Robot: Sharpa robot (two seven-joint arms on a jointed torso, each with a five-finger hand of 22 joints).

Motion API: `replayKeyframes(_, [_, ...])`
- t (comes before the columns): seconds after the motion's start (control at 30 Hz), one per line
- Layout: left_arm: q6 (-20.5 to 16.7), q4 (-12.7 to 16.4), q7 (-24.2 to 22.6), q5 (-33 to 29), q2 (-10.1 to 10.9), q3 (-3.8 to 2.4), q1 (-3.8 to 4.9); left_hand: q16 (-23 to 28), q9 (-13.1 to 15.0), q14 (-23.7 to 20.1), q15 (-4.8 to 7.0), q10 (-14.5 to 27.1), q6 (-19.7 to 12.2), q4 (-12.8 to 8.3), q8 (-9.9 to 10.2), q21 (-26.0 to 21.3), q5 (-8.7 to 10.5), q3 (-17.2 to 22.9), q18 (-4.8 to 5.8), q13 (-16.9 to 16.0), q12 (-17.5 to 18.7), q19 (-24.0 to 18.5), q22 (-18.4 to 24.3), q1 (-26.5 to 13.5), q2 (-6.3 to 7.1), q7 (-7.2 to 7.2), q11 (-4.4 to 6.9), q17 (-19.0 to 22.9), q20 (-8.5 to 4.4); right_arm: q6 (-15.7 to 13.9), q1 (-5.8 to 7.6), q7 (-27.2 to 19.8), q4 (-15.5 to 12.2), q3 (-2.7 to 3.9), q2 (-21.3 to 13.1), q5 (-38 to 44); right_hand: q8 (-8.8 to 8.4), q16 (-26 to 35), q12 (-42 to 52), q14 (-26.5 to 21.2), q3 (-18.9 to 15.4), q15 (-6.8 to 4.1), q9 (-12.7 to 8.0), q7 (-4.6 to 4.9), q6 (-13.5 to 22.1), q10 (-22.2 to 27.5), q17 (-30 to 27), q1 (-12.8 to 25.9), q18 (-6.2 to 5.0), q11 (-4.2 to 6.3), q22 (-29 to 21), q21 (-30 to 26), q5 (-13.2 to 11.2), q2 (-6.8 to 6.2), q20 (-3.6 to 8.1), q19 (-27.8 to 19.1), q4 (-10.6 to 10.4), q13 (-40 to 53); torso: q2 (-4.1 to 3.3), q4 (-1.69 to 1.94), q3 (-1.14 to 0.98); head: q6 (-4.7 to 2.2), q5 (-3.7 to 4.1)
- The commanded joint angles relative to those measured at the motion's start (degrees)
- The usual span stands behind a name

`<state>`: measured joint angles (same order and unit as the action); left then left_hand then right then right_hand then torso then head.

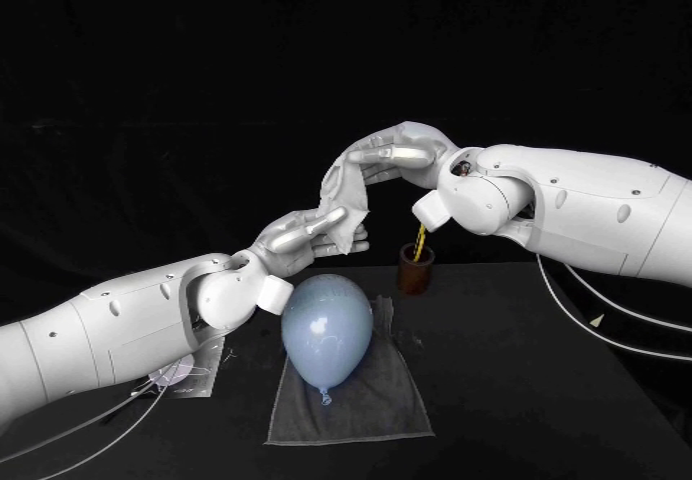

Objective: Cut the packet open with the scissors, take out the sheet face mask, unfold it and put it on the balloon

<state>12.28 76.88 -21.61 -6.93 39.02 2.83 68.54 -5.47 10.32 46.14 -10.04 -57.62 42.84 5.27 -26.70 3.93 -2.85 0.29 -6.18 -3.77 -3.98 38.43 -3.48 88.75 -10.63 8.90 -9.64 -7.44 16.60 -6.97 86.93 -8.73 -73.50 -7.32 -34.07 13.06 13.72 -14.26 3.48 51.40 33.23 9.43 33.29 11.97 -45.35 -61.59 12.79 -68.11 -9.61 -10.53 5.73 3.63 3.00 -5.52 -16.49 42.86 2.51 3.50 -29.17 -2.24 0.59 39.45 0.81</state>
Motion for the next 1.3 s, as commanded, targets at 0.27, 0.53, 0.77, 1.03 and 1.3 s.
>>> replayKeyframes(0.27, [-5.2, -0.16, -1.81, 1.39, -0.01, -0.06, -0.01, -0.17, -1.27, 2.08, 0.89, -3.64, 4.82, 2.99, 2.35, 0.28, 0.11, 8.25, -2.31, 0.18, 0.41, 5.16, -0.12, -1.09, 0.02, -0.81, 0.24, -0.25, 0.1, 4.27, -0.81, 4.49, 0.58, -0.82, 0.09, 5.44, -5.77, 3.46, 0.14, -8.09, -11.49, 2.65, -3.93, 3.27, 7.07, 9.9, -0.77, 3.93, 1.4, -2.55, -3.04, -1.03, -0.27, -4.37, -0.3, -16.35, -5.34, 0.11, 0.02, 0.04, 0.06, 0.17, -0.67])
replayKeyframes(0.53, [-5.63, 0.17, -1.49, 1.46, 0.68, -0.06, 0.01, 0.66, -1.75, 2.39, 0.69, -4.28, 6.62, 5.58, 4.2, -0.23, 0.06, 16.86, -2.3, 0.17, 0.4, 5.39, -0.1, -3.68, 4.53, -0.33, 0.09, -0.15, 0.11, 1.76, -1.97, 4.61, 2.27, -1.5, -1.76, 11.61, -8.15, 3.18, 0.94, -13.73, -18.93, 4.15, -8.13, 4.54, 14.18, 15.38, -1.17, 2.23, 2.85, -3.95, -3.16, -1.03, -0.24, -3.14, -0.29, -21.17, -8.64, 0.33, 0.0, 0.02, 0.08, 0.24, -1.09])
replayKeyframes(0.77, [-6.12, 0.87, -0.76, 1.32, 1.23, -0.05, 0.01, 0.93, -1.76, 2.62, 0.3, -4.39, 7.0, 6.42, 4.79, -0.22, 0.06, 20.37, -2.32, 0.16, 0.42, 5.61, -0.12, -5.47, 6.4, -0.06, -0.31, -0.14, 0.1, -5.74, -3.16, -3.23, 2.16, -1.85, -4.79, 17.43, -4.23, -1.78, 4.83, -7.76, -19.41, 2.32, -5.0, 4.38, 3.54, 9.08, -0.02, -4.03, 1.07, -2.76, -2.27, 0.48, -0.16, 1.64, -0.18, -14.3, -8.76, 0.87, -0.01, 0.0, 0.04, 0.44, -1.22])
replayKeyframes(1.03, [-7.09, 2.17, 0.77, 1.18, 2.15, -0.04, 0.01, 0.52, -1.97, 4.03, 0.37, -3.14, 6.63, 7.72, 5.88, 0.06, 0.09, 23.11, -2.78, 0.19, 0.48, 7.54, -0.28, -8.14, 7.5, 1.37, -0.51, -0.4, 0.07, -15.39, -3.63, -11.45, -8.45, -1.9, -11.85, 25.13, -2.76, -12.03, 9.24, 15.0, -7.88, -6.03, -7.33, -1.16, -7.23, -7.43, 5.68, -13.62, -1.08, 4.24, 2.36, 11.63, -0.13, 3.22, 5.69, 13.09, -2.45, 1.23, -0.03, -0.08, -0.01, 0.53, -1.43])
replayKeyframes(1.3, [-7.56, 3.77, 2.16, 1.15, 2.83, -0.03, 0.01, 0.37, -2.15, 4.95, 0.59, -2.42, 6.63, 10.02, 6.75, 0.28, 0.09, 24.12, -3.36, 0.15, 0.41, 9.22, -0.35, -11.95, 8.0, 2.14, -0.42, -0.57, 0.08, -20.49, -4.03, -9.56, -18.67, -1.91, -16.86, 43.1, -6.58, -52.44, 49.0, 30.1, -9.54, -11.42, -12.83, -4.72, -14.39, -18.44, 42.08, -10.24, -0.49, 8.85, 12.89, 29.02, 0.75, 1.49, 12.53, 25.52, 2.08, 41.73, 0.01, 0.05, 0.05, 0.8, -1.41])
